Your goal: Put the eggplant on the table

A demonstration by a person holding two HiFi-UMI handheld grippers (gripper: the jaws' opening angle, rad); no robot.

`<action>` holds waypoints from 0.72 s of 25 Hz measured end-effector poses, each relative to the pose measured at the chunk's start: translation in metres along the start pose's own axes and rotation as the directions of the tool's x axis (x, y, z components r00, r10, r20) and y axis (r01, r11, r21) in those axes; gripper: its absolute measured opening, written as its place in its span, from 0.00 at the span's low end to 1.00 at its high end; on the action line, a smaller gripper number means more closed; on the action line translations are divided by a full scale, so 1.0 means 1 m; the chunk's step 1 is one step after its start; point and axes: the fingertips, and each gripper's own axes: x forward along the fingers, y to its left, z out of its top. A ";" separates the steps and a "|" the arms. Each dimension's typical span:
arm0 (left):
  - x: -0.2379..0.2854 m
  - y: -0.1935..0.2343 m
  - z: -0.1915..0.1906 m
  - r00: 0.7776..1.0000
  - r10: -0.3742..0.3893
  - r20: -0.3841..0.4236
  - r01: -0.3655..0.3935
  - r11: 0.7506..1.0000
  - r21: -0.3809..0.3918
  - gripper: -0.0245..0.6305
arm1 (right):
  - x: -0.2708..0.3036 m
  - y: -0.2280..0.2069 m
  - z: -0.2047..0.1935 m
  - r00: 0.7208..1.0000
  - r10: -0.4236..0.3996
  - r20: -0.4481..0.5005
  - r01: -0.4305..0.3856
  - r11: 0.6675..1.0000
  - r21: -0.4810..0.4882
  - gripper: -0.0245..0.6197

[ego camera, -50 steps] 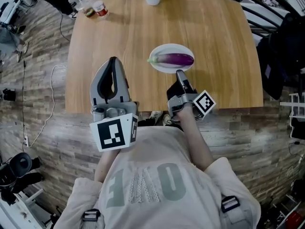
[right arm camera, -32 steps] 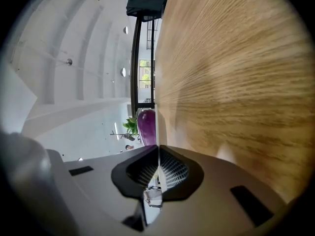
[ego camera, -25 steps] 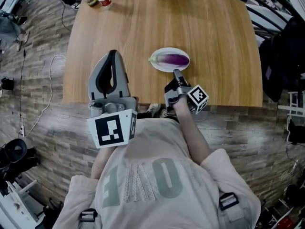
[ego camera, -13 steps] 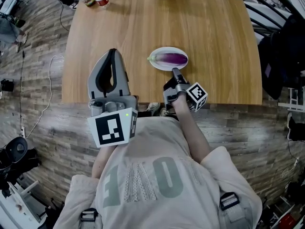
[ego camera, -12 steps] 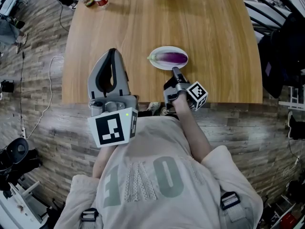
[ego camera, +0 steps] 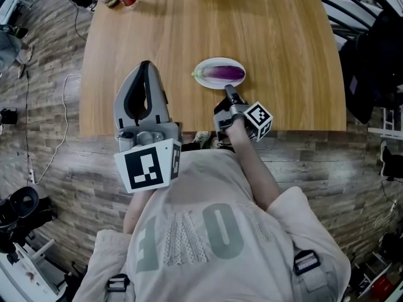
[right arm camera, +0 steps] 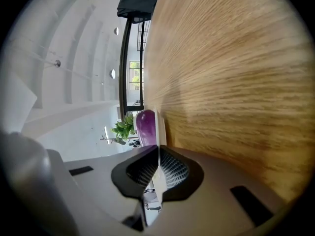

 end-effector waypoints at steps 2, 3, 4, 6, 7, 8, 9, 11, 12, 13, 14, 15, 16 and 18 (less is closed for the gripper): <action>0.000 -0.001 0.000 1.000 0.001 0.000 -0.001 1.000 -0.002 0.05 | 0.000 -0.002 0.000 1.000 -0.012 0.000 0.012 1.000 0.014 0.08; 0.000 -0.001 0.000 1.000 0.001 0.001 -0.001 1.000 -0.002 0.05 | 0.000 -0.003 -0.001 1.000 -0.017 0.000 0.017 1.000 0.022 0.08; 0.000 -0.001 0.000 1.000 0.001 0.002 -0.001 1.000 -0.002 0.05 | 0.001 -0.004 -0.001 1.000 -0.024 0.000 0.024 0.999 0.027 0.08; 0.000 -0.001 0.001 1.000 0.000 0.004 0.000 1.000 -0.002 0.05 | 0.001 -0.006 -0.001 0.999 -0.039 0.001 0.039 0.999 0.028 0.08; 0.001 -0.001 0.002 1.000 0.000 0.003 0.000 1.000 -0.002 0.05 | 0.001 -0.006 -0.002 0.999 -0.046 0.001 0.046 0.999 0.029 0.08; 0.001 -0.001 0.001 1.000 -0.001 0.003 0.001 1.000 -0.003 0.05 | 0.001 -0.007 -0.002 0.999 -0.052 0.000 0.052 0.998 0.030 0.08; 0.001 -0.001 0.001 1.000 -0.001 0.002 0.001 1.000 -0.004 0.05 | 0.002 -0.007 -0.002 0.998 -0.056 -0.001 0.056 0.998 0.033 0.08; 0.001 -0.001 0.000 1.000 -0.001 0.002 0.001 1.000 -0.005 0.05 | 0.003 -0.008 -0.002 0.998 -0.060 -0.008 0.061 0.997 0.039 0.08; 0.001 -0.001 -0.001 1.000 -0.001 0.001 0.001 1.000 -0.005 0.05 | 0.004 -0.008 -0.002 0.998 -0.061 -0.011 0.061 0.997 0.041 0.08; 0.001 -0.001 -0.001 1.000 0.000 0.000 0.000 1.000 -0.006 0.05 | 0.004 -0.007 -0.002 0.998 -0.061 -0.013 0.061 0.997 0.042 0.08; 0.001 -0.001 -0.001 1.000 0.000 0.000 0.000 1.000 -0.006 0.05 | 0.005 -0.006 -0.002 0.998 -0.062 -0.013 0.063 0.997 0.039 0.08; 0.002 -0.001 0.000 1.000 0.000 0.000 0.000 1.000 -0.007 0.05 | 0.005 -0.006 -0.002 0.998 -0.066 -0.012 0.067 0.997 0.034 0.08; 0.002 0.000 0.000 1.000 0.000 0.001 0.000 1.000 -0.008 0.05 | 0.005 -0.006 -0.002 0.997 -0.074 -0.011 0.074 0.997 0.028 0.08; 0.003 0.000 0.001 1.000 0.000 0.004 0.000 1.000 -0.011 0.05 | 0.006 -0.006 -0.001 0.996 -0.091 -0.008 0.091 0.996 0.018 0.08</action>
